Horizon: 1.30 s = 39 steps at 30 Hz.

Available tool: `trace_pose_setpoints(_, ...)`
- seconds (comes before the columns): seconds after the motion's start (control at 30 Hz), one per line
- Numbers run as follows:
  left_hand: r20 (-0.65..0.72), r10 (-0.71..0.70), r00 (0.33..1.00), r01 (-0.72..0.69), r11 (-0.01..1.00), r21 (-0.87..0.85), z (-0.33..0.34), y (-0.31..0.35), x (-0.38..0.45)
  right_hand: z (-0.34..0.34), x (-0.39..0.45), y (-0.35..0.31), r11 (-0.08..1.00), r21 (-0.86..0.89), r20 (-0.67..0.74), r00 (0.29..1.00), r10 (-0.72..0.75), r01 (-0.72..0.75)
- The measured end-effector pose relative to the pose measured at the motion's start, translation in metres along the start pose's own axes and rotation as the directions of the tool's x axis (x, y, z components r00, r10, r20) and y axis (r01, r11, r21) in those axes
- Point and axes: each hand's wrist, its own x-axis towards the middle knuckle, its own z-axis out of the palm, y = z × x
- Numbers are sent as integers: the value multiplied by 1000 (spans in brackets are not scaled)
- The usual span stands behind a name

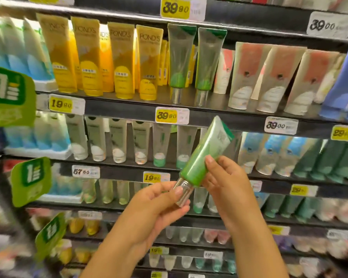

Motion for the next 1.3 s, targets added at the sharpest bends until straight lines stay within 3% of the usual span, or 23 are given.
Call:
trace_pose_setpoints(0.23, -51, -119, 992, 112, 987, -119, -17, -33, -40, -5, -31, 30, 991, 76, 51, 993, 105, -108)
trace_pose_setpoints(0.57, -148, -110, 983, 86, 983, -161, -34, -48, -66, 8, -54, 48, 981, 65, 61, 982, 181, -185)
trace_pose_setpoints(0.97, 100, -189, 977, 211, 934, -290, -39, -17, -48, 31, -49, 29, 993, 115, -37, 999, -21, 25)
trace_pose_setpoints(1.3, 263, -212, 941, 268, 942, -202, -49, -12, -39, 39, -53, 35, 1000, -20, -91, 996, 3, -5)
